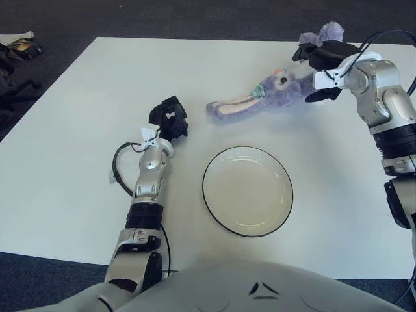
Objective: Put the doll into the plate.
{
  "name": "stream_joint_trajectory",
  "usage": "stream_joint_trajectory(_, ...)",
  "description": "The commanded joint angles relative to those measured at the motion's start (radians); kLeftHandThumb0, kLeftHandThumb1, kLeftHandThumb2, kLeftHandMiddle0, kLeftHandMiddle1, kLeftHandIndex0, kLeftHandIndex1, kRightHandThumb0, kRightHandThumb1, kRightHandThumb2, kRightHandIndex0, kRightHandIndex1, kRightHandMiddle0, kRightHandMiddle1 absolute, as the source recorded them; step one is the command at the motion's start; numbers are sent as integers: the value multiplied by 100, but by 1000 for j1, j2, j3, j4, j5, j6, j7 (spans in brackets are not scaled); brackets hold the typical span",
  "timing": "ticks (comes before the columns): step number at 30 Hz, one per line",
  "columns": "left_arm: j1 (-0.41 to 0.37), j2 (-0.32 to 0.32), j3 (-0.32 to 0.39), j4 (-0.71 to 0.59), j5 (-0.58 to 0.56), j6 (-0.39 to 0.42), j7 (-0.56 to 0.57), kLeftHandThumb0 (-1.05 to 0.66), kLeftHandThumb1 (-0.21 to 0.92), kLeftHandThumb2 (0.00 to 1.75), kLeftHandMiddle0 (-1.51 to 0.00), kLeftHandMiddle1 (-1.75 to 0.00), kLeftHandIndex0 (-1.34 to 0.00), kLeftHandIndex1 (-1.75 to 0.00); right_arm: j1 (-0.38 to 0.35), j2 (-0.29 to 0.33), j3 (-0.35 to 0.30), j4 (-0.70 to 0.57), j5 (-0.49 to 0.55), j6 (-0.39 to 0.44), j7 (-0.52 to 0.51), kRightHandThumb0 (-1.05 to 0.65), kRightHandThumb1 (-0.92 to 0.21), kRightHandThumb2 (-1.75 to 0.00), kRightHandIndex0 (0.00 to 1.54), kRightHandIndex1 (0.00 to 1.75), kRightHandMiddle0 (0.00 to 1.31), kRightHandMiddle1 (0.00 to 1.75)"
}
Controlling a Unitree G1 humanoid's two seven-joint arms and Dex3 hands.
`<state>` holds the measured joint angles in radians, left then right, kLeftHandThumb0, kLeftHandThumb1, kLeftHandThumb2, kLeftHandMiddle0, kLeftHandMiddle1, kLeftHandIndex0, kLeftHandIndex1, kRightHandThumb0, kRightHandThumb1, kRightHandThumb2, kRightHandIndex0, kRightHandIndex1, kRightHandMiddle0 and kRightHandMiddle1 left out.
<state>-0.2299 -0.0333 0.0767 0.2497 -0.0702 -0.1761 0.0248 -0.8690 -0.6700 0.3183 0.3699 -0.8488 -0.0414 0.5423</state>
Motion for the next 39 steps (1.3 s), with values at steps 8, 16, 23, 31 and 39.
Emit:
stream_joint_trajectory(8, 68, -13, 2, 62, -9, -18, -12, -50, 71, 96, -133, -175, -106, -175, -95, 29, 58, 173, -9, -21, -64, -55, -27, -101, 14, 77, 0, 83)
stream_joint_trajectory(16, 68, -17, 1, 66, -4, -21, -7, -50, 71, 95, -133, -175, -106, -175, -142, 38, 96, 295, -13, -54, -125, -52, -25, -103, 15, 76, 0, 82)
stream_joint_trajectory(23, 68, -20, 3, 66, -4, -20, -4, -50, 70, 96, -133, -175, -106, -175, -192, 57, 145, 403, -31, -79, -179, -50, -24, -104, 15, 75, 0, 82)
stream_joint_trajectory(31, 72, -24, 3, 59, -7, -14, -4, -50, 69, 96, -134, -175, -107, -175, -229, 92, 175, 517, -31, -74, -222, -54, -28, -101, 14, 70, 0, 77)
stream_joint_trajectory(39, 77, -25, 0, 51, -2, -8, -1, -50, 69, 96, -134, -175, -108, -175, -248, 124, 193, 609, -22, -82, -272, -45, -24, -106, 15, 66, 0, 72)
